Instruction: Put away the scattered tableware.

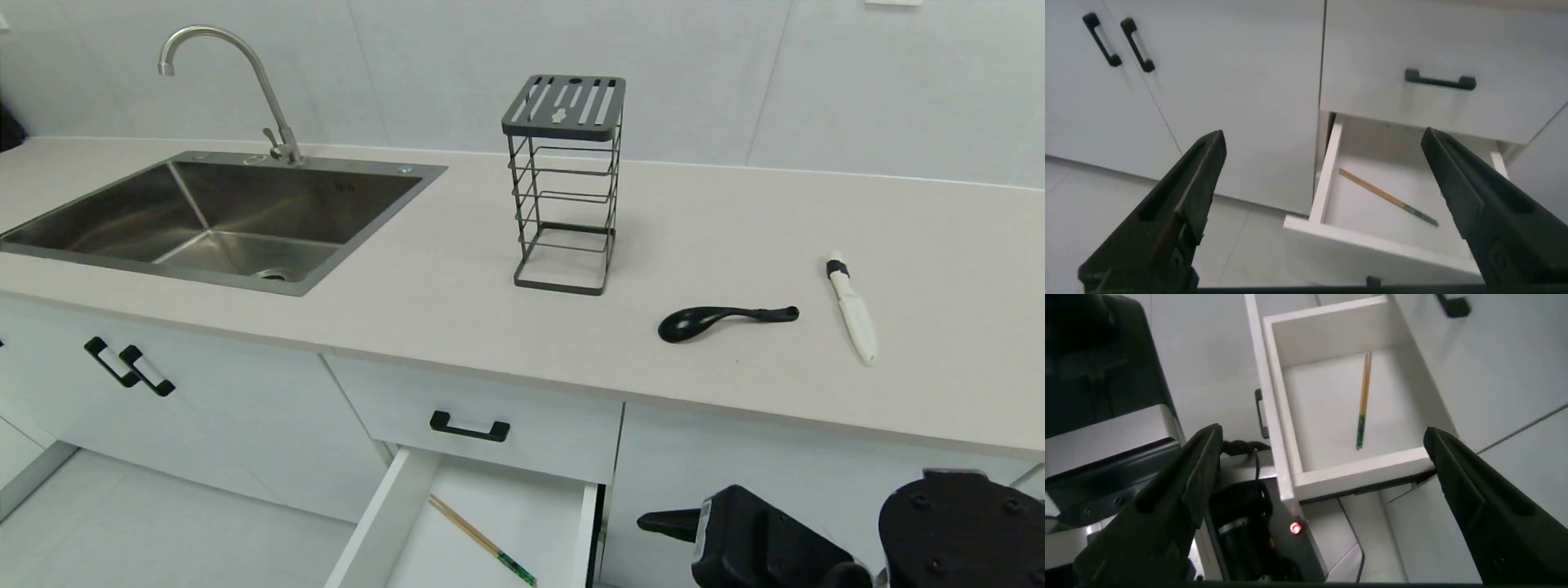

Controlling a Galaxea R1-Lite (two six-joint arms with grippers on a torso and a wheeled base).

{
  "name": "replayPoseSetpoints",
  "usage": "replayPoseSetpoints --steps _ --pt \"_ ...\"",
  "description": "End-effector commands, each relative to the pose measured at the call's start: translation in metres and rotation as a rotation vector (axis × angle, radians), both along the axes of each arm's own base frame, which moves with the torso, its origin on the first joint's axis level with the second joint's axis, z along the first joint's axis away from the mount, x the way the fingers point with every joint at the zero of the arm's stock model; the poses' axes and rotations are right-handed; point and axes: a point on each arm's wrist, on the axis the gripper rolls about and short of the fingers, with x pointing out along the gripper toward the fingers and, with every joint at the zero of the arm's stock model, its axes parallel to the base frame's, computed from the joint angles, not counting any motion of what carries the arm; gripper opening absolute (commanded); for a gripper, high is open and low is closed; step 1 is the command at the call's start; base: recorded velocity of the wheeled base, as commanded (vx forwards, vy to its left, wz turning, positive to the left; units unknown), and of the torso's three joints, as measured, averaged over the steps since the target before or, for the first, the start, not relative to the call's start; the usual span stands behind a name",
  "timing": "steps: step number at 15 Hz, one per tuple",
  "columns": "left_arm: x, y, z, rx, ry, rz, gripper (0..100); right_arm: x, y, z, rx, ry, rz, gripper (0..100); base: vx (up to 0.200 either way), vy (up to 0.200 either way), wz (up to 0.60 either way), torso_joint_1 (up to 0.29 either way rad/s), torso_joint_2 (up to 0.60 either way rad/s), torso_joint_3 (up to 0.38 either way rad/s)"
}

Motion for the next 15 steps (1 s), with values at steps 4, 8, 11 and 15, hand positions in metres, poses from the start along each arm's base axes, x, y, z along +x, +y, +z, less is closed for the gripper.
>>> replayPoseSetpoints --steps 4,8,11,15 --pt "0.0 0.0 0.0 0.0 0.001 0.0 100 0.011 0.017 0.005 0.016 -0.006 -0.003 100 0.0 0.0 0.0 0.306 -0.5 -0.24" --pt "0.0 0.0 0.0 0.0 -0.001 -0.001 100 0.027 0.013 0.001 0.02 0.071 0.12 100 0.0 0.0 0.0 0.278 -0.53 -0.259" --pt "0.0 0.0 0.0 0.0 -0.001 0.0 100 0.041 0.021 -0.005 0.007 0.088 0.183 100 0.0 0.0 0.0 0.282 -0.55 -0.269" --pt "0.0 0.0 0.0 0.0 -0.001 0.0 100 0.069 0.008 -0.013 -0.042 0.052 -0.028 100 0.0 0.0 0.0 0.19 -0.37 -0.179"
